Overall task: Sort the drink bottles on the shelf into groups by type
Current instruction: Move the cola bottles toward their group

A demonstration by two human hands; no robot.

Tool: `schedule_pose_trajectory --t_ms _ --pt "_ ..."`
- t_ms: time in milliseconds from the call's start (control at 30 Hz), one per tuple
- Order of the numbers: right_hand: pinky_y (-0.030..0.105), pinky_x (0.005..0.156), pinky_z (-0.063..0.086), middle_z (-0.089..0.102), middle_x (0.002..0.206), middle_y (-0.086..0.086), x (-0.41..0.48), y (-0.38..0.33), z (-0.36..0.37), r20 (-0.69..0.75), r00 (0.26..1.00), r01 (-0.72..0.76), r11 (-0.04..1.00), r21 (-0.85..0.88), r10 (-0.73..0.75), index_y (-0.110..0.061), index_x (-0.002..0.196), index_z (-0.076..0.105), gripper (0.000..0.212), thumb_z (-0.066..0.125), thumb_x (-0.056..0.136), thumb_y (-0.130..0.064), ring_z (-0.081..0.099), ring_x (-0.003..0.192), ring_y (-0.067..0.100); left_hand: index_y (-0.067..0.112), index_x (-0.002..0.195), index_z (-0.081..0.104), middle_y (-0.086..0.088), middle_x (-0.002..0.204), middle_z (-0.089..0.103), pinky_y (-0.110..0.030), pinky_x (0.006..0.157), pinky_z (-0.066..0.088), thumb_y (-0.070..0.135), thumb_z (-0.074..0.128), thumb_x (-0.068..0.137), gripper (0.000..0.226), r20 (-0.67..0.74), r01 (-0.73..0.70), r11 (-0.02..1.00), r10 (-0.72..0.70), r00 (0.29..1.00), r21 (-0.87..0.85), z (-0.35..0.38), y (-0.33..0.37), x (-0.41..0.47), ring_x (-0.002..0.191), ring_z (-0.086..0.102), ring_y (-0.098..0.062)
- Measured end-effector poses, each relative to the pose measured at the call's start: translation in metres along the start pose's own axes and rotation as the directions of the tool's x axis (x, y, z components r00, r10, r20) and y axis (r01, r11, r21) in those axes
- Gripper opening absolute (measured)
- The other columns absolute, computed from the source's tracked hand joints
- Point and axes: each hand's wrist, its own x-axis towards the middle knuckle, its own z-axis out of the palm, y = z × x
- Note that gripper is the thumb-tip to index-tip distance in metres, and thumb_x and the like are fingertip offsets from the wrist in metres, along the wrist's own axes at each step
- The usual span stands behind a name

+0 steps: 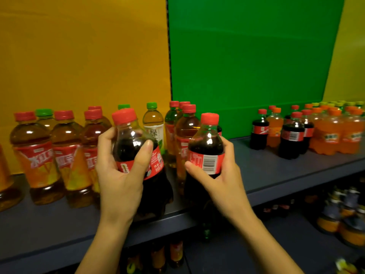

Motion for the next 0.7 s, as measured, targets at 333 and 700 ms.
schedule_pose_trajectory --t_ms 333,700 --pt "0.011 0.078 0.048 0.058 0.106 -0.015 0.061 0.060 -0.129 -0.085 0.996 -0.015 0.994 -0.109 0.006 -0.031 0.122 0.033 0.066 0.076 0.072 -0.026 0.060 0.091 -0.003 0.020 0.109 0.048 0.017 0.089 0.060 -0.009 0.075 0.044 0.037 0.066 0.072 0.044 0.107 -0.011 0.998 0.018 0.994 -0.067 0.157 -0.024 -0.012 0.084 0.059 0.005" --pt "0.022 0.090 0.045 0.052 0.111 -0.013 0.125 0.142 -0.197 0.059 0.998 -0.025 0.995 -0.092 0.030 -0.027 0.124 0.028 0.070 0.075 0.074 -0.017 0.057 0.105 0.011 0.027 0.116 0.042 0.002 0.107 0.055 -0.030 0.092 0.045 0.045 0.068 0.069 0.057 0.065 0.104 0.975 -0.118 0.991 0.194 0.275 -0.104 -0.008 0.103 0.055 -0.016"
